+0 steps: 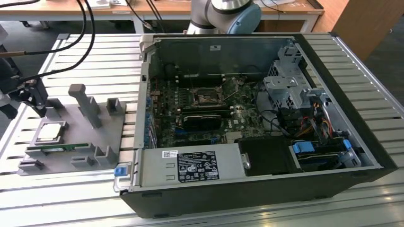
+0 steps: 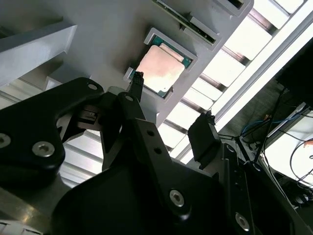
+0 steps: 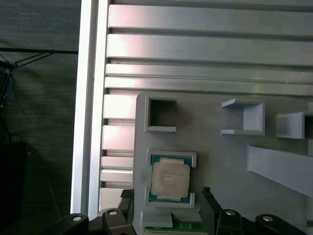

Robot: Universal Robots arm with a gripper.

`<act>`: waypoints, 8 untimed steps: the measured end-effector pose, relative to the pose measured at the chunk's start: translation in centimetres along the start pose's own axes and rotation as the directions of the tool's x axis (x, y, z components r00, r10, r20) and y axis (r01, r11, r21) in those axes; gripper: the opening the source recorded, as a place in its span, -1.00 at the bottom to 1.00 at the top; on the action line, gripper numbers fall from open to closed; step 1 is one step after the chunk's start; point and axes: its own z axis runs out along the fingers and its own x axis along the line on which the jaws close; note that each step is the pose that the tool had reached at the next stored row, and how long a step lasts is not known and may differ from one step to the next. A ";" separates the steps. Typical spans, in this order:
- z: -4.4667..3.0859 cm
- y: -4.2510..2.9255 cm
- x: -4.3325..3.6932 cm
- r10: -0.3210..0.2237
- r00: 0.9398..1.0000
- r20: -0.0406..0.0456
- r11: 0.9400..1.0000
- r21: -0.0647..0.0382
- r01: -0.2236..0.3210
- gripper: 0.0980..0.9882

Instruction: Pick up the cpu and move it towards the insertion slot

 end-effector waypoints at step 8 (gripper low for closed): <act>0.54 -0.06 0.00 0.000 1.000 0.000 1.000 0.000 0.000 0.23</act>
